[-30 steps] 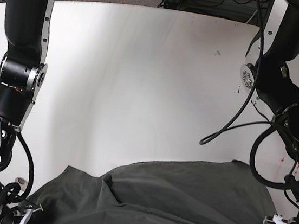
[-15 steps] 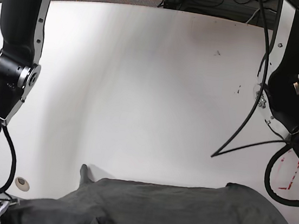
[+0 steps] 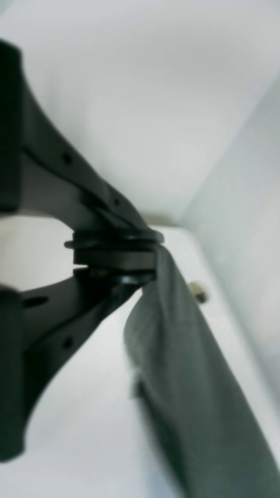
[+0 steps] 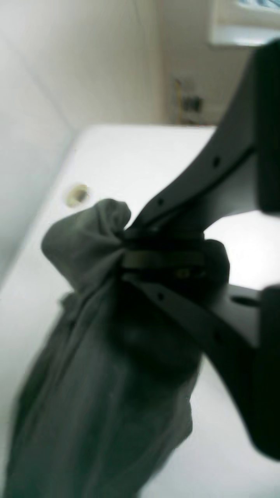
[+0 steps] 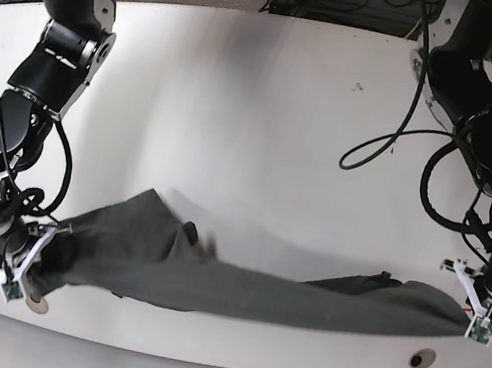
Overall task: Fold the T-shirt properly
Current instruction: 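Lay the shirt flat by pulling both grippers back toward the base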
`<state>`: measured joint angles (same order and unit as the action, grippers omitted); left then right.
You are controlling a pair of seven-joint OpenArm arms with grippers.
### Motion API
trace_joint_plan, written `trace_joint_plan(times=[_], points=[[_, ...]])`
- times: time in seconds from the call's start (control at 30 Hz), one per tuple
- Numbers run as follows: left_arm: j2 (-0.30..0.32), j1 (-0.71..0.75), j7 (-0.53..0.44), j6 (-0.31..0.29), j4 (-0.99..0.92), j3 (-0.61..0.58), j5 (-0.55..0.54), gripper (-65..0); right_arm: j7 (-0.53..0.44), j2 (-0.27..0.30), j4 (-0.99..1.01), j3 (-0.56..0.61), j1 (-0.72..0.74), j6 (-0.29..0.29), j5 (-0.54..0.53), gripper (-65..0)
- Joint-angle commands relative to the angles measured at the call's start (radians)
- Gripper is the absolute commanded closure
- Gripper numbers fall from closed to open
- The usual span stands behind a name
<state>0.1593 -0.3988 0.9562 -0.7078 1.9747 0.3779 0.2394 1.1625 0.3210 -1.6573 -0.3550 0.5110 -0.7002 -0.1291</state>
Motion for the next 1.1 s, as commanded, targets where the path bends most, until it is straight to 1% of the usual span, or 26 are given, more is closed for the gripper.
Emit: trace_joint_plan(times=[0.0,0.07,0.13,0.27,0.33,0.4,0.6,0.83,0.97,1.07], points=[[0.010,0.034,-0.015,0.010,0.025,0.026,-0.004,0.0,-0.016,-0.001,-0.054,-0.026,-0.033,0.002,0.001,0.0],[0.009,0.088,-0.015,0.010,0.025,0.063,-0.004,0.0,-0.016,-0.020,-0.074,-0.046,-0.096,0.002,0.001,0.0],[-0.010,0.137,-0.016,0.010,0.024,0.088,-0.019,0.0,-0.016,-0.035,-0.091,-0.065,-0.151,0.002,0.001,0.0],[-0.016,0.269,-0.016,0.010,0.024,0.163,-0.054,0.0,-0.016,-0.050,-0.133,-0.111,-0.279,0.002,0.001,0.0],[-0.016,0.309,-0.016,0.010,0.022,0.194,-0.056,0.0,-0.016,-0.073,-0.139,-0.128,-0.321,0.002,0.001,0.0],[-0.017,0.355,-0.016,0.010,0.018,0.215,-0.056,0.0,-0.016,-0.099,-0.143,-0.169,-0.363,0.002,0.001,0.0],[-0.017,0.524,-0.016,0.010,0.018,0.223,-0.056,0.0,-0.016,-0.162,-0.145,-0.287,-0.457,0.002,0.001,0.0],[-0.016,0.679,-0.016,0.010,0.008,0.232,-0.050,0.0,-0.014,-0.240,-0.145,-0.405,-0.526,0.002,0.001,0.0],[-0.016,0.728,-0.018,0.010,-0.024,0.275,-0.051,0.0,-0.014,-0.263,-0.145,-0.447,-0.562,0.002,-0.001,0.0],[-0.016,0.740,-0.018,0.010,-0.061,0.312,-0.053,0.0,-0.014,-0.274,-0.145,-0.454,-0.588,0.002,-0.001,0.0]])
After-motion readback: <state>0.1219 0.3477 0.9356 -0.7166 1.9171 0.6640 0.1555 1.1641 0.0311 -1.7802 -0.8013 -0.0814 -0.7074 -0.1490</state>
